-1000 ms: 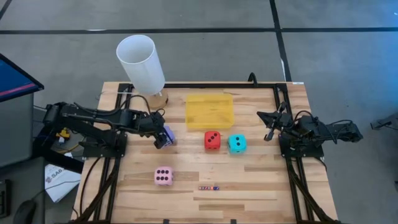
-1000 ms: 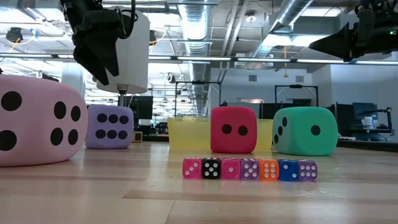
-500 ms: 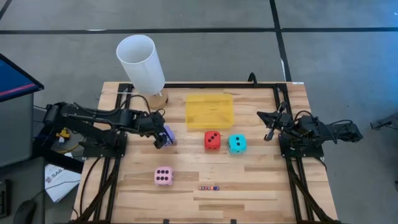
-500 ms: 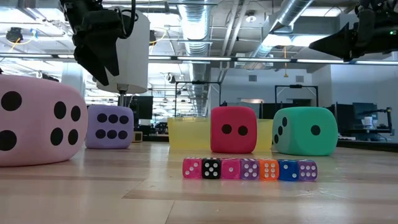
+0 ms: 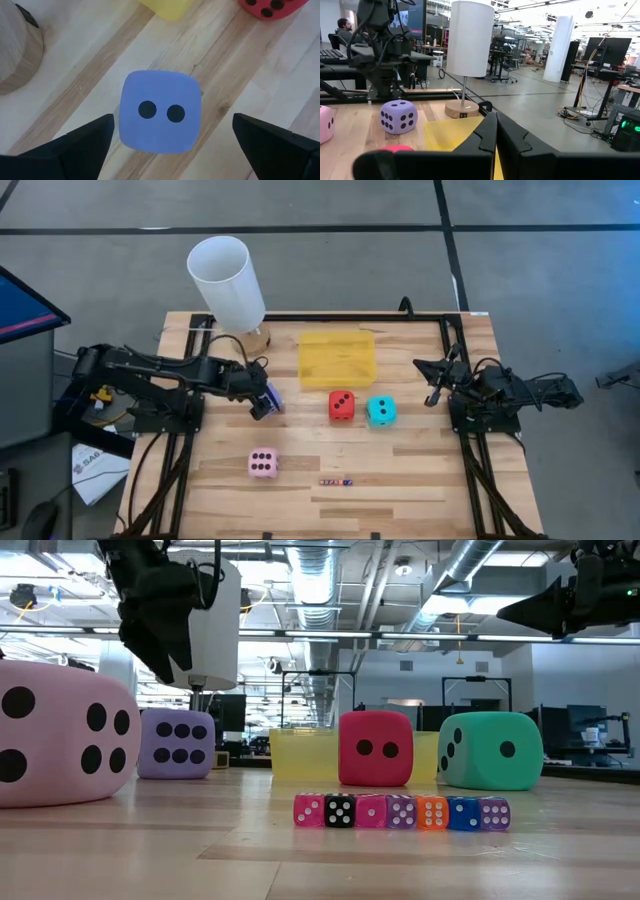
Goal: Pick & Place Dice
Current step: Put the big purple dice into the yellow bin
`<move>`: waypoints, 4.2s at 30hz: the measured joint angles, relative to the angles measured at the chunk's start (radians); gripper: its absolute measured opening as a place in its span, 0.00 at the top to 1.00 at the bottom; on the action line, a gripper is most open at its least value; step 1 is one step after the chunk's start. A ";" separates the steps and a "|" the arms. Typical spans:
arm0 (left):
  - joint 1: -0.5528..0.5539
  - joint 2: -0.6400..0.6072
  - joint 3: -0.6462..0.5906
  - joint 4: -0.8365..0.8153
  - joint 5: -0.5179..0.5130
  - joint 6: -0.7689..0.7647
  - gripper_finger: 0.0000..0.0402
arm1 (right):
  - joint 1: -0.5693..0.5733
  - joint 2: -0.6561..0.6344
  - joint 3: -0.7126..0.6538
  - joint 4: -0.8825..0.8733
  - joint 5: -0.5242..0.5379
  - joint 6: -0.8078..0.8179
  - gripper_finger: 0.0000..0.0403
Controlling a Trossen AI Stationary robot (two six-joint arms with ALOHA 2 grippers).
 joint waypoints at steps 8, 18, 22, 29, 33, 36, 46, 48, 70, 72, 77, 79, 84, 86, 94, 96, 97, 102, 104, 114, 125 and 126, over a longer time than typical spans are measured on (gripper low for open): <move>0.000 0.076 -0.048 0.035 0.001 0.000 0.01 | 0.000 0.000 0.000 -0.001 0.000 0.000 0.99; 0.000 0.152 -0.058 0.070 -0.023 0.016 0.01 | 0.000 0.000 0.000 -0.005 0.000 0.000 0.99; 0.001 0.193 -0.055 0.071 -0.041 0.048 0.01 | 0.000 0.000 0.000 -0.007 0.000 0.000 0.99; 0.001 0.207 -0.056 0.071 -0.034 0.045 0.01 | 0.000 0.000 0.000 -0.006 0.000 0.000 0.99; 0.001 0.208 -0.056 0.073 -0.034 0.044 0.01 | 0.000 0.000 0.000 -0.007 0.000 0.000 0.99; 0.000 0.209 -0.057 0.074 -0.040 0.043 0.01 | 0.000 0.000 0.000 -0.006 0.000 0.000 0.99; -0.001 0.203 -0.126 0.171 -0.072 0.042 0.01 | 0.000 0.000 0.000 -0.006 0.000 0.000 0.99; -0.003 0.202 -0.144 0.197 -0.101 0.042 0.01 | 0.000 0.000 0.000 -0.006 0.000 0.000 0.99; -0.016 0.071 -0.160 0.388 -0.068 0.047 0.29 | 0.000 0.000 -0.001 -0.006 0.000 0.001 0.99; -0.016 0.071 -0.159 0.428 -0.069 0.073 0.33 | 0.000 0.000 -0.001 -0.006 0.000 0.001 0.99; -0.014 0.069 -0.160 0.450 -0.031 0.098 0.44 | 0.000 0.000 -0.001 -0.006 0.000 0.001 0.99; -0.013 0.068 -0.172 0.467 -0.004 0.096 0.48 | 0.000 0.000 -0.001 -0.006 0.000 0.001 0.99; -0.013 0.066 -0.183 0.488 -0.004 0.094 0.52 | 0.000 0.000 -0.001 -0.006 0.000 0.001 0.99; -0.013 0.067 -0.185 0.503 -0.004 0.094 0.51 | 0.000 0.000 -0.001 -0.006 0.000 0.001 0.99; -0.013 0.067 -0.186 0.501 -0.004 0.094 0.41 | 0.000 0.000 -0.001 -0.006 0.000 0.001 0.99; -0.014 0.067 -0.186 0.501 -0.005 0.094 0.38 | 0.000 0.000 -0.001 -0.006 0.000 0.001 0.99; -0.016 0.067 -0.186 0.501 -0.005 0.094 0.36 | 0.000 0.000 -0.001 -0.006 0.000 0.001 0.99; -0.026 0.067 -0.189 0.498 0.003 0.126 0.26 | 0.000 0.000 -0.001 -0.006 0.000 0.001 0.99; -0.043 0.066 -0.205 0.505 -0.005 0.174 0.24 | 0.000 0.000 -0.001 -0.006 0.000 0.001 0.99; -0.110 0.065 -0.272 0.618 -0.022 0.241 0.25 | 0.000 0.000 -0.001 -0.006 0.000 0.001 0.99; -0.126 0.014 -0.276 0.691 -0.026 0.362 0.24 | 0.001 0.000 0.000 -0.005 -0.001 0.002 0.99; -0.127 0.006 -0.276 0.689 -0.033 0.384 0.24 | 0.001 0.000 0.000 -0.006 -0.001 0.002 0.99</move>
